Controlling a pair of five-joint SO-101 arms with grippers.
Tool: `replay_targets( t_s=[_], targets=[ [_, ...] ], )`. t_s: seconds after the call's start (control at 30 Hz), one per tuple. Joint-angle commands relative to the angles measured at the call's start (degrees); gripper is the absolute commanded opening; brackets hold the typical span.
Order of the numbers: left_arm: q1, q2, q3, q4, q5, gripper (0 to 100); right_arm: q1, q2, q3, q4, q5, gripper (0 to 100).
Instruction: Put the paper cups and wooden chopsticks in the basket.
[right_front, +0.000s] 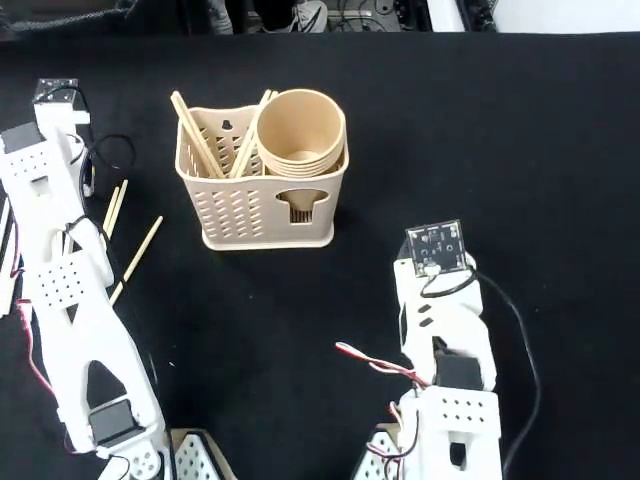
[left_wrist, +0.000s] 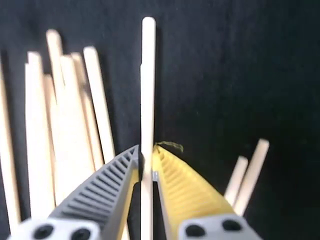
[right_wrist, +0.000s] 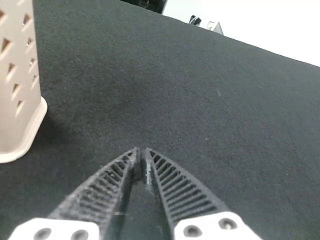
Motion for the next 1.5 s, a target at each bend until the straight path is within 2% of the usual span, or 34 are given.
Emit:
replay_targets(
  t_s=[0.0,0.17,0.33,0.47,0.7,0.87,1.07,1.23,1.47],
  targets=[
    [1.3,0.4,-12.9,11.1,-1.3,3,-0.5,-0.6,0.0,0.2,0.5,1.3],
    [0.7,-1.4,-18.4,10.9,0.8,3,-0.5,-0.6,0.0,0.2,0.5,1.3],
    [-0.3,-10.5,-13.8,10.9,5.1,3,-0.5,-0.6,0.0,0.2,0.5,1.3],
    [-0.8,-23.6,-3.5,10.9,9.4,3,-0.6,-0.6,0.0,0.2,0.5,1.3],
    [0.9,-50.6,16.7,10.7,10.2,3,-0.6,-0.6,0.0,0.1,0.5,1.3],
    [1.2,-66.3,28.7,8.8,14.8,3,-0.6,-0.6,0.0,0.1,0.5,1.3],
    [1.3,-82.1,45.9,-0.4,17.2,3,-0.5,-0.6,0.0,0.2,0.5,1.3],
    [1.9,-99.4,66.2,-13.4,20.1,3,-0.5,-0.6,0.0,0.2,0.5,1.2],
    [11.2,-127.0,97.2,-35.9,20.3,3,-0.4,-1.0,0.0,0.3,0.4,1.1]
  ],
)
